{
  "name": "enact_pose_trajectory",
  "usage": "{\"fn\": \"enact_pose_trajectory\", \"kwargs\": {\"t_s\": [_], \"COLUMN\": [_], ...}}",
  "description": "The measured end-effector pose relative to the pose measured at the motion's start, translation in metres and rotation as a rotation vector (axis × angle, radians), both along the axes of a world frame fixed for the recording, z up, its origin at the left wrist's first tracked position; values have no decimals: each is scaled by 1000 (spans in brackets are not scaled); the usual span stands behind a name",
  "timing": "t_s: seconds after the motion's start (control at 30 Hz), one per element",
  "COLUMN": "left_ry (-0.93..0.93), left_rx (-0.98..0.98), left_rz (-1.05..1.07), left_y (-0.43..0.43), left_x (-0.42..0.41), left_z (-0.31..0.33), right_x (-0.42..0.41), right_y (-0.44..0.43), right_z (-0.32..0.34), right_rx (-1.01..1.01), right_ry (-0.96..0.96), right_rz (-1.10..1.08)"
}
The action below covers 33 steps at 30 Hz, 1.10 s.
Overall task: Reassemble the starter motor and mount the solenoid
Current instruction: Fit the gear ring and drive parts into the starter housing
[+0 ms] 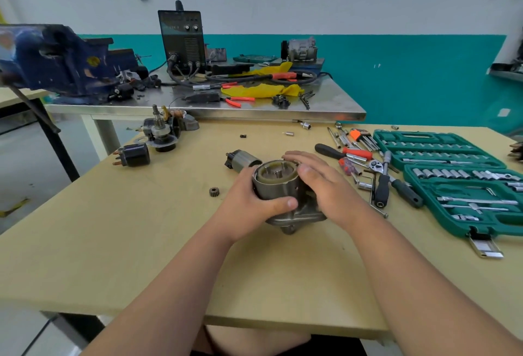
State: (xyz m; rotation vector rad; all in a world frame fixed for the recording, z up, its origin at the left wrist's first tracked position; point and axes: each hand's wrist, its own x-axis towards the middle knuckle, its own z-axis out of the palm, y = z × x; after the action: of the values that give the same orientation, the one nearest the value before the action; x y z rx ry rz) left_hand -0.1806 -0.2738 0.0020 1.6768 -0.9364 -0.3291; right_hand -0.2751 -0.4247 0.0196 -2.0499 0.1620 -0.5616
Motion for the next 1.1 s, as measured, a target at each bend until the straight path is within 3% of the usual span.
{"fn": "enact_pose_trajectory", "kwargs": {"t_s": [0.1,0.17,0.27,0.33,0.43,0.53,0.8,1.1], "left_ry": [82,84,248,280,164,51,-80,-93], "left_rx": [-21,-3,1,18,21,48,109,142], "left_rz": [-21,49,152,199,280,344,429,549], "left_y": [-9,-11,-12,-8,3,12,13,3], "left_x": [-4,-11,-18,-21,-29,-43,-59,-52], "left_z": [5,13,37,62,92,104,98,82], "right_x": [-2,-6,-29,-48,-69,-75,-57,-22], "right_y": [1,0,4,14,40,66,90,107], "right_z": [5,12,21,17,6,5,6,-22], "right_rx": [42,45,144,105,56,-108,-240,-108], "right_ry": [8,-55,-189,-149,-128,-221,-205,-286], "right_rz": [-27,-215,-480,-453,-307,-310,-614,-764]}}
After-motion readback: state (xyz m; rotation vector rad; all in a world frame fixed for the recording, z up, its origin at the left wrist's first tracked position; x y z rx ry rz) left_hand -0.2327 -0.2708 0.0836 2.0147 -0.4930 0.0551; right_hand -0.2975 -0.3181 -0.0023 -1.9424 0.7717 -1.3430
